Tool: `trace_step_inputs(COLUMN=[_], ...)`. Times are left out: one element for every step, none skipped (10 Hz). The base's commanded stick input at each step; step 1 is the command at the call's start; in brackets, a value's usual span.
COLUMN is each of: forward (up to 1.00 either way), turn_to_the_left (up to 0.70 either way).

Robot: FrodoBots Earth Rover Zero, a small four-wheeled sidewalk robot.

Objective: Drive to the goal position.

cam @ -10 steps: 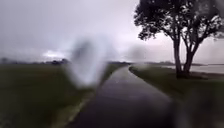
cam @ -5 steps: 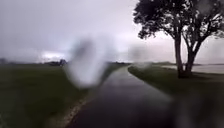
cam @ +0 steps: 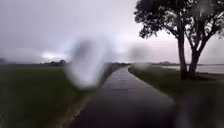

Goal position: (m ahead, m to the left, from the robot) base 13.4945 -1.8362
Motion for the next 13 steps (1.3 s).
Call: trace_step_inputs(forward=[0.70,0.70,0.70,0.70,0.70,0.70,0.70,0.70,0.70,0.70,0.70,0.70,0.70], turn_to_the_left=[0.00,0.00,-0.04,-0.09,-0.14,-0.14,-0.14,-0.14,-0.14,-0.12,-0.06,0.00,0.00])
